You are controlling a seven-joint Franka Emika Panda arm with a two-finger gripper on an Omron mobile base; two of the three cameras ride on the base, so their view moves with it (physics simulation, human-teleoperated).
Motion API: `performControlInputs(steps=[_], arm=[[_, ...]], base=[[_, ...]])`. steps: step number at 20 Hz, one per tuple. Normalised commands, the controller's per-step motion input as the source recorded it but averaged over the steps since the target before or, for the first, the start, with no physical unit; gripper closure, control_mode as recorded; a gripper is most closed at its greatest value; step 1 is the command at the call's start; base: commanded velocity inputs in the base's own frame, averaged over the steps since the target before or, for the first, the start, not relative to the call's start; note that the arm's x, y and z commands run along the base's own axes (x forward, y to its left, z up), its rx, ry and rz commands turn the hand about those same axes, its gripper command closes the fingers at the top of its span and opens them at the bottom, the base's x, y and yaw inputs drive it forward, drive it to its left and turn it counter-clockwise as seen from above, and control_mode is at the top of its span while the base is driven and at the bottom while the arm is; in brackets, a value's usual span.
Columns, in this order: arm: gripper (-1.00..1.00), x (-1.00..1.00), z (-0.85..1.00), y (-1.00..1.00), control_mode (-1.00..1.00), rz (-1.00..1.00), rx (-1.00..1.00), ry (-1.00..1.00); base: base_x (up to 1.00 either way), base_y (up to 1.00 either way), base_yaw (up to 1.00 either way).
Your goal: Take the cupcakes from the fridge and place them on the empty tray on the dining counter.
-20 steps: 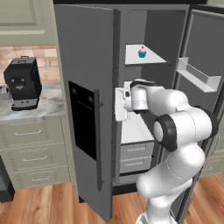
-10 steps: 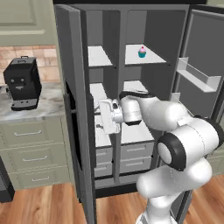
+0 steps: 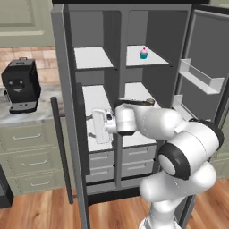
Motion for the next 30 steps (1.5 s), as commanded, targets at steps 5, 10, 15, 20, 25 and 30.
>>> performControlInputs(steps=[5, 10, 15, 20, 25, 30], arm=[[-1.0, 0.09, 0.03, 0.61, -1.0, -0.03, -0.01, -0.03], [-1.0, -0.05, 0.4, -0.3, -1.0, -0.03, -0.03, 0.01], [-1.0, 0.0, 0.62, -0.51, -1.0, -0.07, -0.04, 0.22], [-1.0, -0.01, 0.77, -0.39, -1.0, -0.07, -0.02, 0.37], [-1.0, -0.51, 0.5, -0.29, -1.0, -0.05, 0.0, 0.26], [-1.0, -0.93, 0.05, -0.29, -1.0, -0.27, 0.0, 0.07]], base=[[0.0, 0.0, 0.0], [0.0, 0.0, 0.0], [0.0, 0.0, 0.0], [0.0, 0.0, 0.0], [0.0, 0.0, 0.0], [0.0, 0.0, 0.0]])
